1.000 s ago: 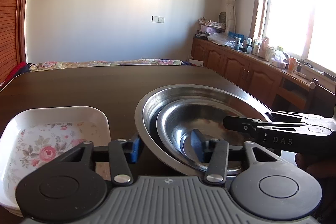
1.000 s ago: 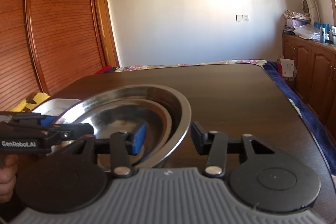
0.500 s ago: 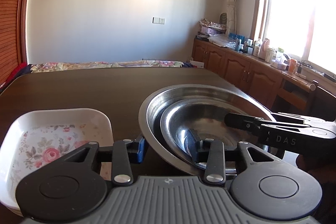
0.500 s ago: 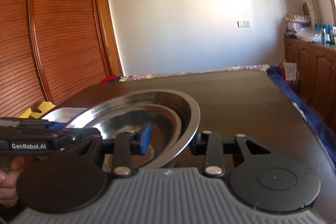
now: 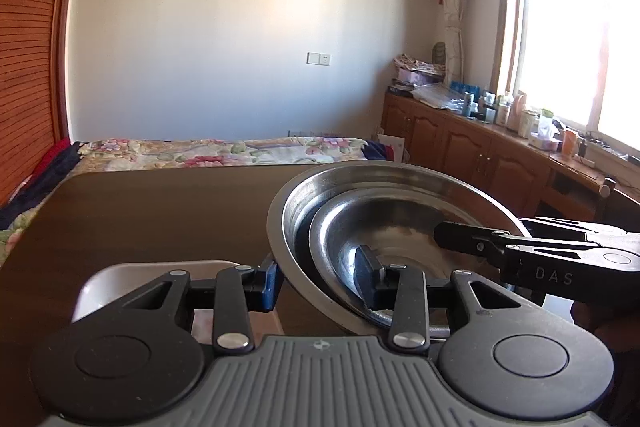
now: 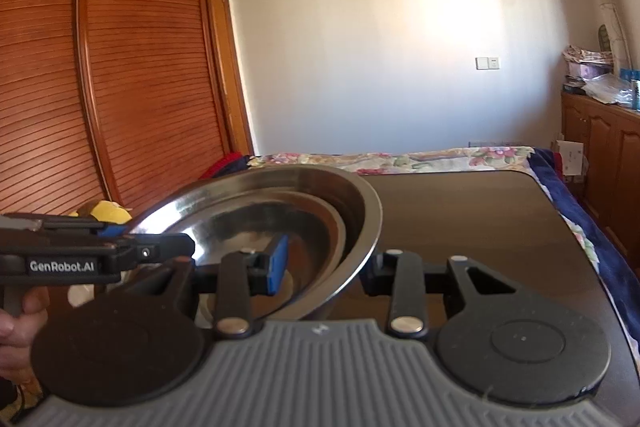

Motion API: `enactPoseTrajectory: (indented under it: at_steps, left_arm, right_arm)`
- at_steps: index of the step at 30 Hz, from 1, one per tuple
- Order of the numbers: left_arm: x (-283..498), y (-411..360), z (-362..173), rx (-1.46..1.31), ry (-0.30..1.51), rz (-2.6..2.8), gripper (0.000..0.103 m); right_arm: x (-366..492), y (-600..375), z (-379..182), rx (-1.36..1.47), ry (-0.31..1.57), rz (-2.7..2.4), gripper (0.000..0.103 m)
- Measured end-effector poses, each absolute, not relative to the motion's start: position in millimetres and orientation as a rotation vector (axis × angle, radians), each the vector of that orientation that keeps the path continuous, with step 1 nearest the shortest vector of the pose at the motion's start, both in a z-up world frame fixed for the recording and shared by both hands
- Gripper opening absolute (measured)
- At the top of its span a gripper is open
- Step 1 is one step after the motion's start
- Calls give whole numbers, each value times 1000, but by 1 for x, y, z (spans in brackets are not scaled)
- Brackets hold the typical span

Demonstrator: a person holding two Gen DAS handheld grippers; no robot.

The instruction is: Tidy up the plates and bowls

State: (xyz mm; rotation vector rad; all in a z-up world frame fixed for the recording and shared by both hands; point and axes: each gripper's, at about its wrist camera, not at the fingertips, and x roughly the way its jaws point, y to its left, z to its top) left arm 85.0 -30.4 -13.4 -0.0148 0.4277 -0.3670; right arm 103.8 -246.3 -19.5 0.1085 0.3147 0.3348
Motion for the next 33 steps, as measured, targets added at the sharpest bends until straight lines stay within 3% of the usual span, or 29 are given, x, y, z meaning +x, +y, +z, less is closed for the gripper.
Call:
enactPoseTrajectory:
  at_steps: [33]
  left_arm:
    - [84, 71, -5, -45, 432, -195, 41]
  right_arm:
    - [126, -158, -12, 87, 349, 539, 38]
